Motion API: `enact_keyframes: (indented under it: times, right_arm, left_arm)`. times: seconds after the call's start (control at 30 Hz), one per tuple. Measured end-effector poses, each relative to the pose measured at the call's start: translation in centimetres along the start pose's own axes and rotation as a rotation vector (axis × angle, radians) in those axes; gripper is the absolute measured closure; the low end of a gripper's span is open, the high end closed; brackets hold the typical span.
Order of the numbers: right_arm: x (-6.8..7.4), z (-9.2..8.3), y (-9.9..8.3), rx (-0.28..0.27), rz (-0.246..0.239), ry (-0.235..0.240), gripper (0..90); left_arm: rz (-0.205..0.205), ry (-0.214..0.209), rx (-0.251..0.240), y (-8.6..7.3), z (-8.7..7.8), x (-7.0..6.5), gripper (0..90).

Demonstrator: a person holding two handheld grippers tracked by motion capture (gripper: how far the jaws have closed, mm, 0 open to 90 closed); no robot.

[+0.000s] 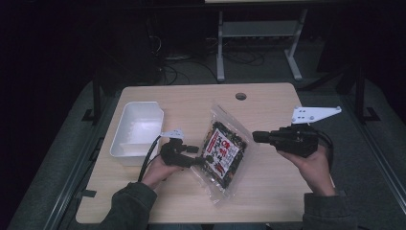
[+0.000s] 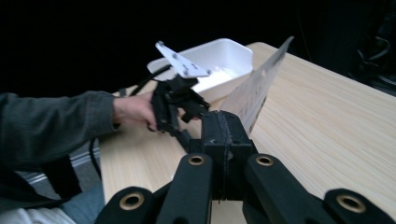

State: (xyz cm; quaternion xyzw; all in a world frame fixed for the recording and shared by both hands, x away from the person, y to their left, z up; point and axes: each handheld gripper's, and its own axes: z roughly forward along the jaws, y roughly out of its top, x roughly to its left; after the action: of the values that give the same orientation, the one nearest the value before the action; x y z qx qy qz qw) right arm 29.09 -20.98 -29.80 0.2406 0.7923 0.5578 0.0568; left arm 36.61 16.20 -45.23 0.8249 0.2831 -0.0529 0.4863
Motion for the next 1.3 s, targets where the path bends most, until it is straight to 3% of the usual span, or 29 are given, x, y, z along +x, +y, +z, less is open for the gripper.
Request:
enact_keyframes:
  times: [0.17,0.27,0.3,0.4,0.5,0.67,0.9,1.1,1.3]
  right_arm:
    - [0.6,-0.3,0.5,-0.014,-0.025,0.027,89.8]
    - [0.9,-0.3,0.6,-0.035,-0.028,0.055,89.8]
    - [0.9,-0.3,0.6,-0.039,-0.028,0.055,89.8]
    - [0.6,-0.3,0.4,-0.04,-0.017,0.038,89.8]
    - [0.0,-0.6,-0.1,-0.049,0.007,0.018,89.8]
    - [-0.9,-0.7,-1.0,-0.056,0.041,-0.034,89.7]
    - [-2.1,-1.0,-2.2,-0.084,0.084,-0.062,88.5]
    - [-2.9,-0.9,-3.3,-0.109,0.113,-0.075,69.3]
    - [-4.2,-0.3,-5.5,-0.116,0.197,-0.07,44.7]
  left_arm:
    - [0.014,-0.016,-0.013,0.1,-0.1,-0.2,23.5]
    - [0.041,-0.071,0.006,0.0,0.4,-0.7,26.4]
    - [0.049,-0.094,0.016,0.0,0.5,-0.9,29.7]
    - [0.083,-0.105,0.04,0.0,0.7,-1.5,36.1]
    - [0.103,-0.134,0.041,-0.1,0.4,-1.6,48.9]
    - [0.167,-0.117,0.065,-0.3,-0.1,-2.3,67.8]
    - [0.241,-0.074,0.083,-0.4,-0.4,-3.5,71.9]
    - [0.28,-0.067,0.103,-0.5,-0.4,-4.2,72.6]
    - [0.276,-0.07,0.106,-0.6,-0.4,-4.1,72.8]
